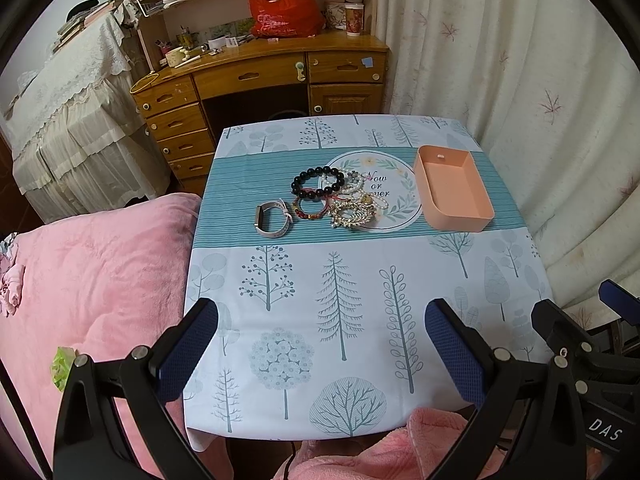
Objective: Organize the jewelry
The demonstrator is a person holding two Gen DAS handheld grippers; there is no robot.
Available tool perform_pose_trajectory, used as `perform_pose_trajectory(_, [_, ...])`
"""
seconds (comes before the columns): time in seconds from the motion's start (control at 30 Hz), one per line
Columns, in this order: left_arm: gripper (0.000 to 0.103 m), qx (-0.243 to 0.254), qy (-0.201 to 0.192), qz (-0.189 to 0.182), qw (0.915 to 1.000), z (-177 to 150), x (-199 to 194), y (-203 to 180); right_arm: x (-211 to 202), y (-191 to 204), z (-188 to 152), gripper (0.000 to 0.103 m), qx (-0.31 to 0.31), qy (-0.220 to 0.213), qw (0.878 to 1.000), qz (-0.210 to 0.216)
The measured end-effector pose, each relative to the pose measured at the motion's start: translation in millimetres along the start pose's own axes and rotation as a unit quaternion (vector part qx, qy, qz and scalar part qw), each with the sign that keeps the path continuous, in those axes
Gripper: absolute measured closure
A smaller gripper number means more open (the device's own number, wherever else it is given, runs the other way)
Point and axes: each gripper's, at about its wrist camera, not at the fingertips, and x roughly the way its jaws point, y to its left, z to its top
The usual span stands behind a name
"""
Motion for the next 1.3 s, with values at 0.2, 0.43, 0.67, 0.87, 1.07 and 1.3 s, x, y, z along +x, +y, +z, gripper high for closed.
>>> perform_pose_trajectory(0.2, [0.001,0.003,0.007,-0.003,1.0000,-1,6,4,1,-1,0,0.000,0.000,0.001,1.000,0.001])
perform_pose_trajectory(0.43, [0.001,0.010,0.019,0.007,0.9997,-4,6,16,8,5,-5,0.000,0.014,0.011,1.000,0.009])
perform_pose_trajectory(0.67, [0.001,0.003,0.091,-0.026,0.9955,-14,36,44,18,24,-9,0.000,0.023,0.021,0.999,0.030])
perform_pose_trajectory(0.87, [0.001,-0.028,0.151,-0.061,0.9862,-19,75,77,34,52,-9,0.000,0.002,0.016,1.000,0.010])
perform_pose_trajectory(1.07, [0.001,0.007,0.176,-0.055,0.9829,-20,115,99,49,81,-14,0.000,-0.042,-0.008,0.999,-0.029])
perform_pose_trajectory(1.3, [0.001,0.041,0.145,-0.051,0.9872,-2,155,110,69,98,-12,0.000,-0.077,-0.029,0.997,0.006])
